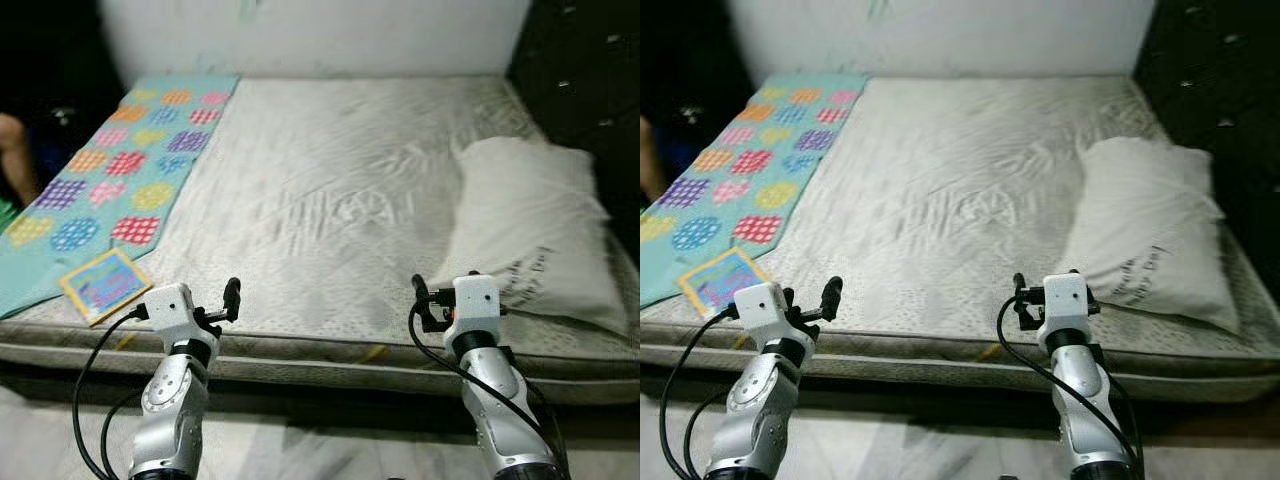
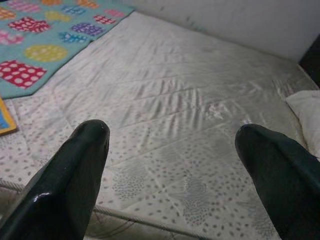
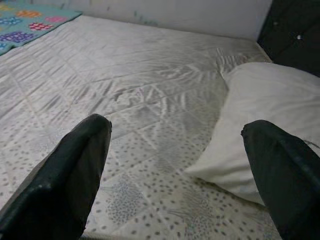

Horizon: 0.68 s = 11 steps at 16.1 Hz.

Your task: Clean up the room

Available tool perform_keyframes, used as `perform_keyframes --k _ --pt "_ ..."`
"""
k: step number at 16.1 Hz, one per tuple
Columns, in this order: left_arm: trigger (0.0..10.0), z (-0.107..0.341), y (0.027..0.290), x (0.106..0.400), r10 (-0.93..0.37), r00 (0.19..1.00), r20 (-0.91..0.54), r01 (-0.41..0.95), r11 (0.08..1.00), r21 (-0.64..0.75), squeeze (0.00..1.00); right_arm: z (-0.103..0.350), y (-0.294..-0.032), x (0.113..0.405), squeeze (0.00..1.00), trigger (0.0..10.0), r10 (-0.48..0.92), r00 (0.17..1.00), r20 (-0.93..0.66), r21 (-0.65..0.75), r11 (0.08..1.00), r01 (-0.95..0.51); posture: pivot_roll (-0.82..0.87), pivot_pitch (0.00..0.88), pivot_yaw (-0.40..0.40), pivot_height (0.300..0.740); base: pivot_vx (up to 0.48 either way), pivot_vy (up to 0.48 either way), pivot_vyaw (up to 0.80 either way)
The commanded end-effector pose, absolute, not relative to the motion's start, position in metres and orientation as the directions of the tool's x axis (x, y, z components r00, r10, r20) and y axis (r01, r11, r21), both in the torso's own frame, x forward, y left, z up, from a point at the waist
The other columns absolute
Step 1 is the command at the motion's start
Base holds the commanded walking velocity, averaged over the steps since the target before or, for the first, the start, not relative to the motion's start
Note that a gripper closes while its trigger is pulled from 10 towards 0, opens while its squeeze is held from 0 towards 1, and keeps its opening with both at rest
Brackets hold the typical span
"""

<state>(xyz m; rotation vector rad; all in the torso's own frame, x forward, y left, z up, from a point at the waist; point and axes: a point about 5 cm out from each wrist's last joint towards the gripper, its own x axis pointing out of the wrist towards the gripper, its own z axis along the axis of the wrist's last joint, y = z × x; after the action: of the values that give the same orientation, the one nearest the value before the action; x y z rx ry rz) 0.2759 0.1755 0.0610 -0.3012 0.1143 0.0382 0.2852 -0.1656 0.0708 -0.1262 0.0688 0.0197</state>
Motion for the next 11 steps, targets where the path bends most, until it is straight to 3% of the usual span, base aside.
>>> perform_keyframes --k 1,11 --pt "10.0 0.064 0.1832 0.2748 0.033 0.994 -0.1 -0.06 0.958 -0.28 0.0 0.0706 -0.1563 0.2857 0.0 10.0 0.043 0.997 -0.069 -0.11 0.993 -0.05 -0.09 0.062 0.051 0.74 0.0 0.0 0.0" --pt "10.0 0.0645 0.181 0.2751 0.014 0.995 -0.094 -0.041 0.958 -0.283 0.0 0.0698 -0.1555 0.2858 0.0 10.0 0.048 0.996 -0.073 -0.113 0.992 -0.056 -0.09 0.056 0.051 0.74 0.37 0.0 0.0"
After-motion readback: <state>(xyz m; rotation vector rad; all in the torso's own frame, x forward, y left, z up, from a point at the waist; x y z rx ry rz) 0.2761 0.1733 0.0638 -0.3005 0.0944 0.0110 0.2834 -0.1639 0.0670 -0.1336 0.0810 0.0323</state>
